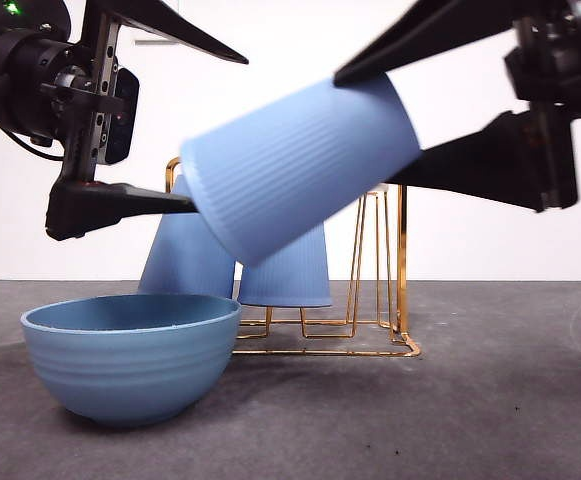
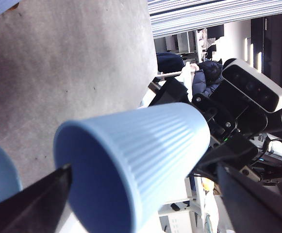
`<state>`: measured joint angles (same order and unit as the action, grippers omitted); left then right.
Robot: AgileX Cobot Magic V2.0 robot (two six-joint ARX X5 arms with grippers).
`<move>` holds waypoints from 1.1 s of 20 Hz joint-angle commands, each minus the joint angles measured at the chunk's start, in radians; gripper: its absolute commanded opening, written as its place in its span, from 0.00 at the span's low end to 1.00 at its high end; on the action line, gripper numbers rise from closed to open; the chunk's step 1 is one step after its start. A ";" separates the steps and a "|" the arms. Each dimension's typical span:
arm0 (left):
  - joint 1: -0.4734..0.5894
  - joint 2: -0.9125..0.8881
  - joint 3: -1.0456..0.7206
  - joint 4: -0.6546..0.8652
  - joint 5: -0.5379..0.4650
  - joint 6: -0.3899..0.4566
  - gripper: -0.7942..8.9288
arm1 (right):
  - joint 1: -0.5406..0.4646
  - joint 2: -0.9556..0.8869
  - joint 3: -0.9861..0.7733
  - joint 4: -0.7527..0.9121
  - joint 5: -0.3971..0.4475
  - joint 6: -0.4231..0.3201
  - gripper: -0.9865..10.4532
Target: Right arm lift cup from the cupboard, then place it on the right of the bowl
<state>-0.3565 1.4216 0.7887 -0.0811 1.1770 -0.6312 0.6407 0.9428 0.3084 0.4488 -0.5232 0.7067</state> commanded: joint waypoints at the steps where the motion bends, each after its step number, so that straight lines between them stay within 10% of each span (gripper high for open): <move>1: -0.007 0.011 0.004 0.006 0.007 -0.028 0.52 | 0.020 0.053 0.006 0.054 0.000 0.036 0.27; 10: -0.011 0.011 0.004 -0.004 0.017 -0.052 0.09 | 0.027 0.148 0.006 0.177 -0.027 0.068 0.27; 22: -0.011 -0.019 0.010 0.007 0.076 -0.058 0.09 | -0.024 0.126 0.008 0.177 -0.080 0.077 0.58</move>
<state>-0.3634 1.4044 0.7860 -0.0845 1.2438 -0.6838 0.6113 1.0618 0.3058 0.6102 -0.6052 0.7757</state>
